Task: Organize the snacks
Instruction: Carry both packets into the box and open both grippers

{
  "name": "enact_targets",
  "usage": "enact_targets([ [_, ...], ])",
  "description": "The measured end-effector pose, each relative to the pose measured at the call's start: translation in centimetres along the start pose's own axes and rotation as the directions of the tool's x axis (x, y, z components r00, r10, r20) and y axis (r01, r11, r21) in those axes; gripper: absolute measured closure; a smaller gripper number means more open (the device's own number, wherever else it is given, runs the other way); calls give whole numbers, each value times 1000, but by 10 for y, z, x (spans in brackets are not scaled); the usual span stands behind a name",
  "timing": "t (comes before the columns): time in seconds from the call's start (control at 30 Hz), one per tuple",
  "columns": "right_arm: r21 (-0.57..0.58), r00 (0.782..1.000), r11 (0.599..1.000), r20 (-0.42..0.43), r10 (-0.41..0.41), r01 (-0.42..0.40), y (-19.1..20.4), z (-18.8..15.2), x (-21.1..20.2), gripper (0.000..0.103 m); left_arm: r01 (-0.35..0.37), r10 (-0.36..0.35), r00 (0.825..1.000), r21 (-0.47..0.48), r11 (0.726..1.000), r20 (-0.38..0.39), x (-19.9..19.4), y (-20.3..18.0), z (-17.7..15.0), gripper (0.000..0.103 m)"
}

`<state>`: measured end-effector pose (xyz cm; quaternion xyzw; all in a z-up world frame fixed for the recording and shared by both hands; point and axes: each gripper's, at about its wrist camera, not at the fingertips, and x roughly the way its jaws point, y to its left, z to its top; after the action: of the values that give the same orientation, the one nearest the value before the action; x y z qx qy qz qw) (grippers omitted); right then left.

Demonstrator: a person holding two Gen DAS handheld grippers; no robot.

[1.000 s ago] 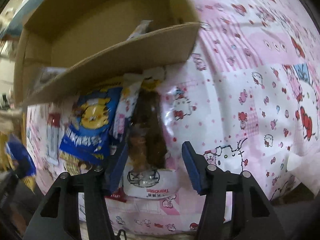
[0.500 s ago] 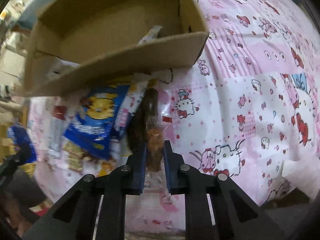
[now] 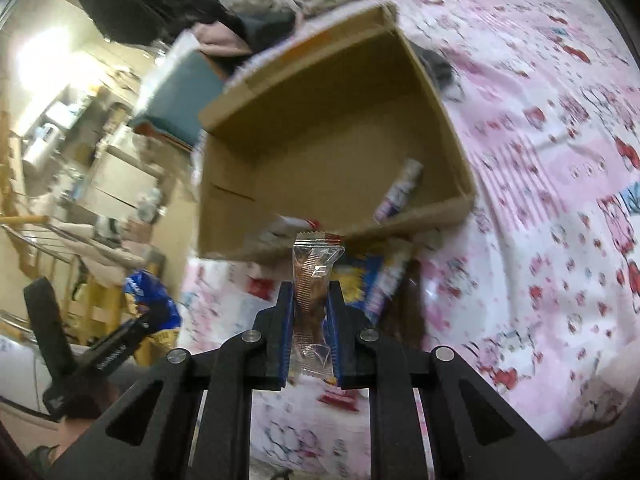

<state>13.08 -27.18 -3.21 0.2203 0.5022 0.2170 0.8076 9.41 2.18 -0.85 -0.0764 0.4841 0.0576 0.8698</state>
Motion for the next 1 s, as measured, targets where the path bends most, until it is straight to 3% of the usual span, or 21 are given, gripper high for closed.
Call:
enact_targets([
  [0.23, 19, 994, 997, 89, 67, -69, 4, 34, 1, 86, 2, -5, 998, 44, 999, 68, -6, -19, 43, 79],
  [0.4, 17, 993, 999, 114, 32, -35, -2, 59, 10, 86, 20, -26, 997, 78, 997, 75, 2, -38, 72, 79],
  [0.77, 84, 992, 994, 103, -73, 64, -28, 89, 34, 86, 72, -90, 992, 189, 979, 87, 35, -84, 100, 79],
  [1.0, 99, 997, 994, 46, -60, 55, -31, 89, 51, 86, 60, -73, 995, 193, 979, 62, 62, -99, 101, 79],
])
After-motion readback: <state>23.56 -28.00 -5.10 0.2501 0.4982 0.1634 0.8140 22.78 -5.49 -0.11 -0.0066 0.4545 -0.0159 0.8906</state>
